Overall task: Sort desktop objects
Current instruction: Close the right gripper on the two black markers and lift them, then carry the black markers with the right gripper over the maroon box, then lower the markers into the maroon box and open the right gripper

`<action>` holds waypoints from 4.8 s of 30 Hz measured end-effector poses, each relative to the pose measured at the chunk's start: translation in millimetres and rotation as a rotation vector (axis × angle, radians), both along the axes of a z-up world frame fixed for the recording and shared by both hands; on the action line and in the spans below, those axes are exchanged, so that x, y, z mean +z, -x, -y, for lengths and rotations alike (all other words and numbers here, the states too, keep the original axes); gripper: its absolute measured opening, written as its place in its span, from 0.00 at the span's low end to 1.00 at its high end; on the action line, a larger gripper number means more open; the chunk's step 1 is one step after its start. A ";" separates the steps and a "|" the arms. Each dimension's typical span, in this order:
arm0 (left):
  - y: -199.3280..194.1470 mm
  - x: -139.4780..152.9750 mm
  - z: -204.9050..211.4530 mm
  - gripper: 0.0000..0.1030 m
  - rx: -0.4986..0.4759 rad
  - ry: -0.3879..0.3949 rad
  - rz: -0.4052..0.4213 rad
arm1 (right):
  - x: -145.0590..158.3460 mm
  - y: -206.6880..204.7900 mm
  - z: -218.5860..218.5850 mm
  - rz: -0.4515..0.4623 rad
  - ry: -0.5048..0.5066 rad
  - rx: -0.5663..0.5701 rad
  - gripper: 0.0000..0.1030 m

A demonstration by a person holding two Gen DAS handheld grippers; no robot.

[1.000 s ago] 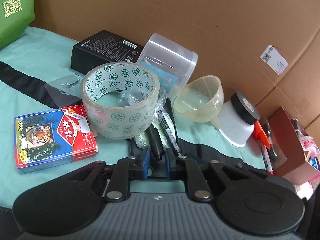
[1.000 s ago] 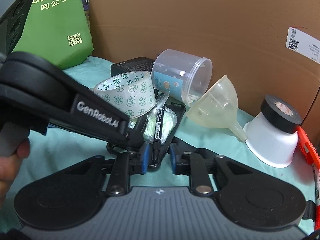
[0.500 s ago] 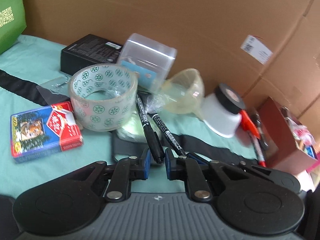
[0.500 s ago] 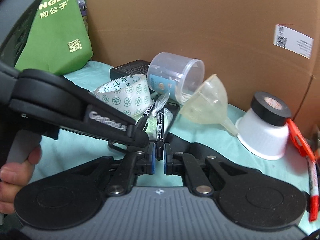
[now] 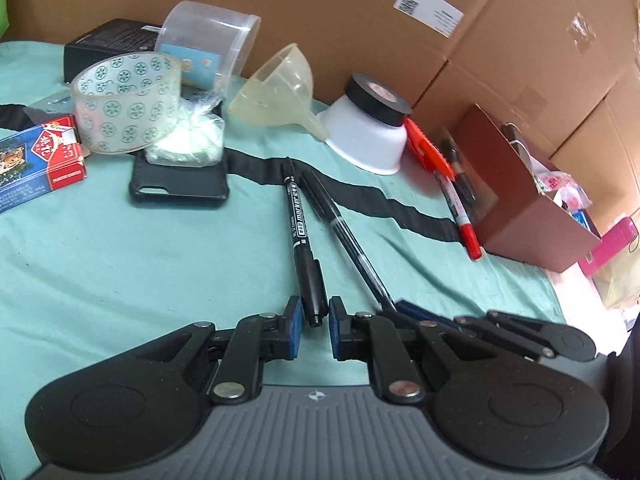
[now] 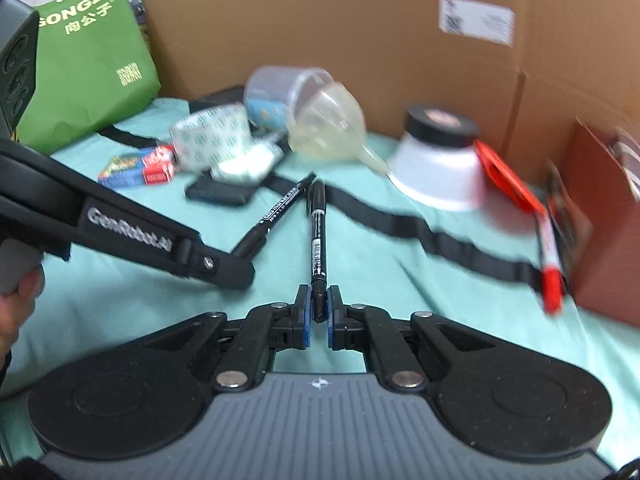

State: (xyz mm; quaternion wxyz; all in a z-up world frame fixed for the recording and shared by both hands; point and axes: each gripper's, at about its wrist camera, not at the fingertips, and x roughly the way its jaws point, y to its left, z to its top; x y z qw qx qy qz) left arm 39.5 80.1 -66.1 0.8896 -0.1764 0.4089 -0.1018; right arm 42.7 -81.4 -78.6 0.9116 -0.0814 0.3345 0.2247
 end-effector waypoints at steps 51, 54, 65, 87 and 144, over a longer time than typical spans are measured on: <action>-33.6 63.4 76.3 0.08 -0.086 -0.064 0.177 | 52.6 -8.7 50.7 0.129 -0.188 -0.153 0.06; -38.2 75.1 95.5 0.08 -0.118 -0.046 0.201 | 64.2 -5.8 68.3 0.167 -0.197 -0.188 0.06; -56.5 115.8 165.2 0.08 -0.237 -0.001 0.298 | 95.3 -2.6 141.1 0.293 -0.212 -0.348 0.06; -132.4 110.9 260.1 0.08 -0.319 0.039 0.297 | 104.2 -54.7 234.3 0.369 -0.125 -0.489 0.07; -171.0 88.7 269.2 0.92 -0.320 0.155 0.269 | 60.6 -97.7 268.1 0.307 -0.109 -0.552 0.67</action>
